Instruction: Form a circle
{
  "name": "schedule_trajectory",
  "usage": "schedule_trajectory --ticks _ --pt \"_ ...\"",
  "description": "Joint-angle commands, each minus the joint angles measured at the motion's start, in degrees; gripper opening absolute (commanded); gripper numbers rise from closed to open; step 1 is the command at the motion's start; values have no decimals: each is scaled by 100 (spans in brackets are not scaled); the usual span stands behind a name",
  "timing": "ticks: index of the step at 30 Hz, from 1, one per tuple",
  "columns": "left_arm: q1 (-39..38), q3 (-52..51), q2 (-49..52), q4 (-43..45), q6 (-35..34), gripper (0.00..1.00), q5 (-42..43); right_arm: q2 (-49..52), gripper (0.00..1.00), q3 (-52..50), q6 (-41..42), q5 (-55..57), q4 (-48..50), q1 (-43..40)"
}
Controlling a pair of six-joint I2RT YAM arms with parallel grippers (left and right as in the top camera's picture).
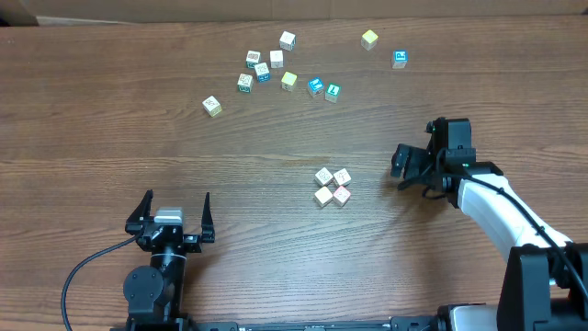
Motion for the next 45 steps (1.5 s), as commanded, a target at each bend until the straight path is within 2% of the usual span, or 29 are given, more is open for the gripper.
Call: schedule_trajectory --ticks 1,9,24,34,45 --pt "-20 -20 -74 -7 166 100 -17 -262 100 -190 -127 -52 219 -11" --pt "-20 -20 -74 -7 166 100 -17 -507 100 -1165 -236 -76 1797 -11" --pt "-20 -20 -74 -7 166 100 -17 -780 100 -2485 -533 -173 3095 -11" --pt "-20 -20 -74 -7 166 99 -17 -1521 100 -3506 -533 -330 3840 -11" --pt "-20 -20 -74 -7 166 100 -17 -2623 100 -4153 -535 -328 3936 -11"
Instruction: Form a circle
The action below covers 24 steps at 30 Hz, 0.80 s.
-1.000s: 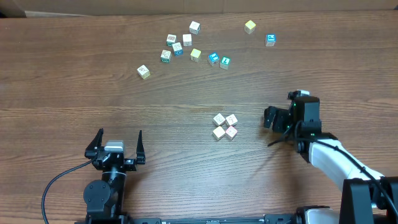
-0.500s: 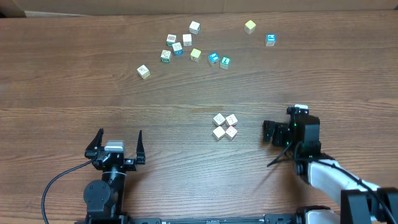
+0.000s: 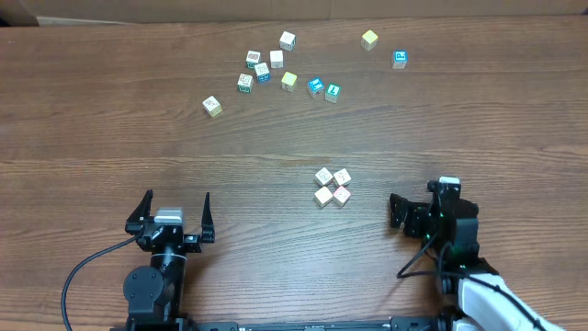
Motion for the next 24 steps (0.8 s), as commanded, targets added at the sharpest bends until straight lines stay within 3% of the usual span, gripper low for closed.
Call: schedule_trajectory --ticks 1,12,24 --pt "-20 -20 -74 -7 153 99 -17 -319 100 -214 7 -31 74 -11" --pt "-20 -20 -74 -7 153 100 -17 -1163 100 -514 11 -35 11 -11" --pt "-20 -20 -74 -7 153 100 -17 -2090 100 -525 7 -33 -778 -7"
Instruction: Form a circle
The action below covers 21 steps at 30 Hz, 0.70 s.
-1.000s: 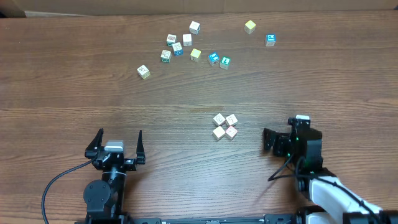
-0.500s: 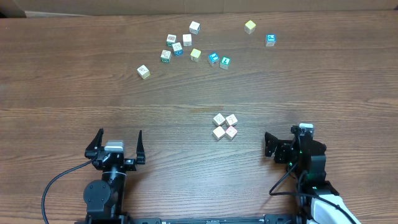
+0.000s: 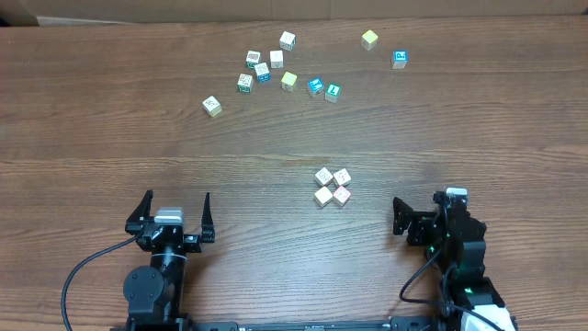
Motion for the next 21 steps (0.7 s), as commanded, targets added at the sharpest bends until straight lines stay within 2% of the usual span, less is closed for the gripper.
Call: schedule_trajectory --ticks 1,11,21 --pt "-20 -20 -74 -7 153 100 -17 -282 100 -57 11 -13 -116 -9" --pt "-20 -20 -74 -7 153 100 -17 -752 100 -57 -297 -55 -345 -9" --pt "-20 -20 -74 -7 153 100 -17 -2535 100 -57 -1143 -664 -1318 -9"
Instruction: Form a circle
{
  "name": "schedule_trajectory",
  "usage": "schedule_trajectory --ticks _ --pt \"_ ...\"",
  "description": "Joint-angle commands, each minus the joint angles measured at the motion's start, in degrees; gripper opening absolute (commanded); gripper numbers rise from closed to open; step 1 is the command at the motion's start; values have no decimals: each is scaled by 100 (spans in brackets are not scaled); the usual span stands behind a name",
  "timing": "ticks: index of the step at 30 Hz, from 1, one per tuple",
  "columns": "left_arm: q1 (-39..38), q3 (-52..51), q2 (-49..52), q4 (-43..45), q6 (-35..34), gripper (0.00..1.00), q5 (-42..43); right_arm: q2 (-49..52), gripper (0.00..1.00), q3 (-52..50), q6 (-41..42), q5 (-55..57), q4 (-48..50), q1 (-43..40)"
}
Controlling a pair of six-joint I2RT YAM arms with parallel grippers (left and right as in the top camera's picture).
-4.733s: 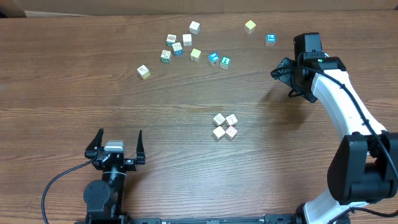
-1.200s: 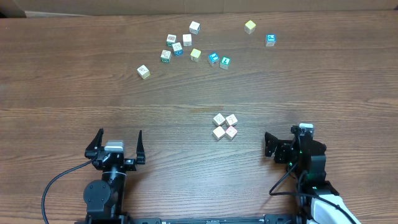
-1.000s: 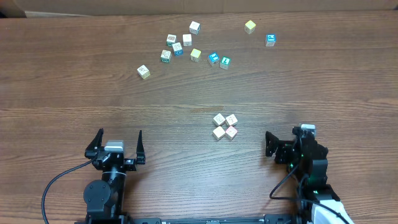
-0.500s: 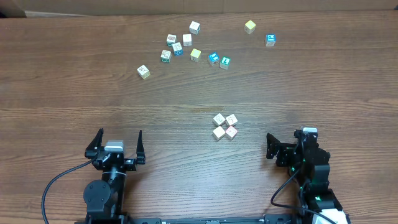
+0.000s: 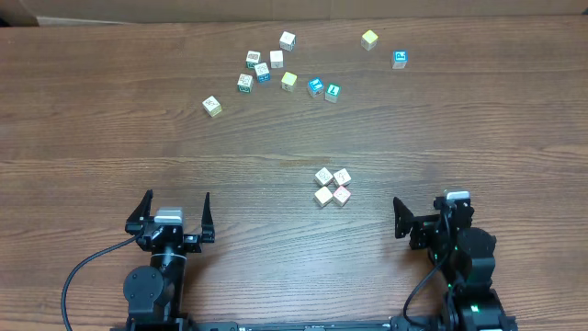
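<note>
A tight cluster of small pale cubes (image 5: pixel 332 187) lies in the middle of the table, packed two by two. More cubes lie scattered along the far side: a loose group (image 5: pixel 266 66), two blue-faced ones (image 5: pixel 323 88), a lone pale one (image 5: pixel 212 106), a yellow one (image 5: pixel 369 39) and a blue one (image 5: pixel 400 59). My left gripper (image 5: pixel 175 211) rests open at the near left, holding nothing. At the near right my right gripper (image 5: pixel 428 217) stands open and empty, to the right of the cluster and nearer the front edge.
The brown wooden table (image 5: pixel 110 138) fills the view. A black cable (image 5: pixel 83 271) loops from the left arm's base at the front edge. A strip of cardboard (image 5: pixel 55 9) runs along the far edge.
My right gripper has drawn back slightly toward the near edge. The cubes and the left gripper have not moved.
My right gripper first hovered to the right of the four-cube cluster, level with it, arm stretched out. Then it was nearer the front edge, and nearer still after that. It now sits at the near right. No cube has shifted, and the left arm stayed still.
</note>
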Motion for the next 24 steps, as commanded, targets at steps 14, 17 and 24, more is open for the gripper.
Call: schedule_trajectory --ticks 14,17,24 --pt "-20 -20 -74 -7 153 100 -17 -1425 100 -59 -382 -525 -79 -9" --pt "-20 -20 -74 -7 153 100 -17 -1696 100 -59 -382 -525 -76 -9" --pt "-20 -20 -74 -7 153 100 -17 -2435 100 -59 -385 -525 -72 -9"
